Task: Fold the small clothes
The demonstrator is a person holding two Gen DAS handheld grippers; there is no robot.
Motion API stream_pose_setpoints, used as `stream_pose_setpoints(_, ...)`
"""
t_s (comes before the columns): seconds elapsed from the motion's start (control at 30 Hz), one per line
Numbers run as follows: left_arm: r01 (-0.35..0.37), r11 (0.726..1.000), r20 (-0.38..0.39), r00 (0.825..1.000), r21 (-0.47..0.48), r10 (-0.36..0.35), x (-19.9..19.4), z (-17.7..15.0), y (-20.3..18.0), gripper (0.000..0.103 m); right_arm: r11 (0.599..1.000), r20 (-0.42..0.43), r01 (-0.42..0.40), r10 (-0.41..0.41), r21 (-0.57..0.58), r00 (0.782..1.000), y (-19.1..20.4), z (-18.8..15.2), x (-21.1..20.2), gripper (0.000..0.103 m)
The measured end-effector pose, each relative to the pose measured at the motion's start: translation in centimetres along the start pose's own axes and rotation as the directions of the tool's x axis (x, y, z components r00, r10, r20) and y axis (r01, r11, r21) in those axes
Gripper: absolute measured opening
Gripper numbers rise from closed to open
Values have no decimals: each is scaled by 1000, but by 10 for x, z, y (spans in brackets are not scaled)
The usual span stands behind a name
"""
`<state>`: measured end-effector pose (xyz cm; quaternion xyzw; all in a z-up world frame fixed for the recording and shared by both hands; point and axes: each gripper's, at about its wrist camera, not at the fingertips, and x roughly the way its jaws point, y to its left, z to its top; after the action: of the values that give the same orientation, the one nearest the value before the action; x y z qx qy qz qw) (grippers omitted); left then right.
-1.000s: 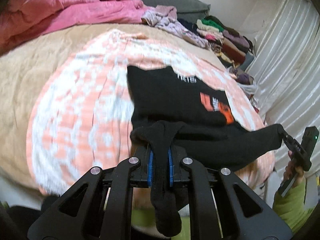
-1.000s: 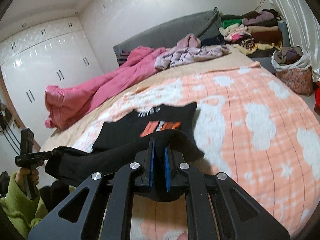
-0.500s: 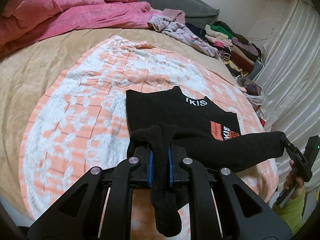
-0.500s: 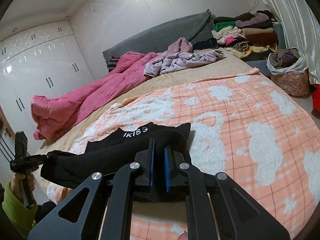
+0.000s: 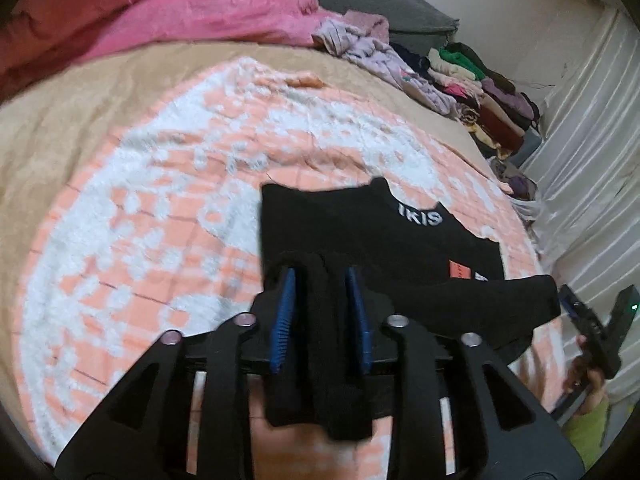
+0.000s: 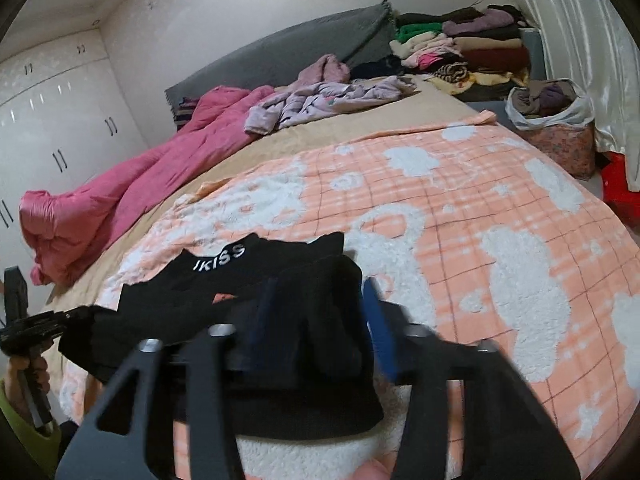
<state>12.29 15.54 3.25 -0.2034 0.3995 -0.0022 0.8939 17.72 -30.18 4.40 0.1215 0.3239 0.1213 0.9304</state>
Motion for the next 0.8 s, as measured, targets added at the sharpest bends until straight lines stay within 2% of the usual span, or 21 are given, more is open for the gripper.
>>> stream_pose_setpoints(0.1, 5, 1000, 31, 1000, -18, -4, -11, 0, 6, 33, 1000, 7, 10, -10, -3, 1000, -1, -2, -4, 47)
stream_pose_setpoints(0.33, -62, 995, 74, 996, 77, 57, -35, -20, 3, 33, 994, -9, -8, 7, -105, 1000, 26, -21, -15, 47)
stream_pose_setpoints(0.43, -66, 993, 57, 997, 103, 60, -38, -38, 5, 30, 989, -33, -38, 34, -141, 999, 40, -35, -18, 47)
stream_pose_setpoints(0.57, -78, 987, 31, 997, 138, 75, -41, -60, 7, 21, 980, -80, -61, 47, -191, 996, 54, -52, -16, 45)
stream_pose_setpoints(0.8, -76, 969, -23, 996, 233, 84, -27, -85, -10, 20, 956, -143, -67, 26, -286, 989, 76, -79, -4, 41)
